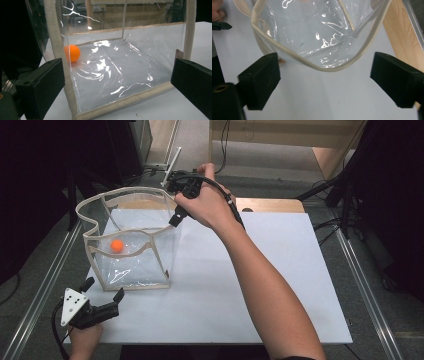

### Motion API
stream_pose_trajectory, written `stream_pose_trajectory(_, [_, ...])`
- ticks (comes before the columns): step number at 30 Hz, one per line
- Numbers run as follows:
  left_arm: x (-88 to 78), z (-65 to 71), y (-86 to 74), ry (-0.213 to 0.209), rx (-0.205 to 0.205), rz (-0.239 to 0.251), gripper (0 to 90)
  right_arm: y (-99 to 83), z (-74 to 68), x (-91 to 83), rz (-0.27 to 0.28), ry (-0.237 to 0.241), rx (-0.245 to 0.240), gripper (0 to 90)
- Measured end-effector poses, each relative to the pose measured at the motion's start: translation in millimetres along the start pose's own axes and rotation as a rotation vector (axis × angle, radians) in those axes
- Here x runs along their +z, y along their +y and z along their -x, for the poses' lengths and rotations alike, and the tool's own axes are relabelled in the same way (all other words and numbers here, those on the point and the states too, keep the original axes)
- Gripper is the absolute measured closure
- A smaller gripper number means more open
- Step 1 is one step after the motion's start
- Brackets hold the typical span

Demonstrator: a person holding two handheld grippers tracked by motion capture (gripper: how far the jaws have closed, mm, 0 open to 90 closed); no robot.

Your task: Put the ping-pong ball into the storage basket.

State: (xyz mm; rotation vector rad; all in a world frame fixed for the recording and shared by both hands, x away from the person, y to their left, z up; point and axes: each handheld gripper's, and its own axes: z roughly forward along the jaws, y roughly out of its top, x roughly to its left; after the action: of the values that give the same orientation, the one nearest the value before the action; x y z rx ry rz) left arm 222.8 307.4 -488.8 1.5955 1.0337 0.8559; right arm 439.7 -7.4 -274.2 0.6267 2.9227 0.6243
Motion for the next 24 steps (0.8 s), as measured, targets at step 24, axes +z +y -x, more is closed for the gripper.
stream_pose_trajectory(24, [0.4,0.5,-0.1,0.001,-0.001,0.002,0.0,-51.9,-9.9,4.2,0.042,0.014,-0.03,0.0])
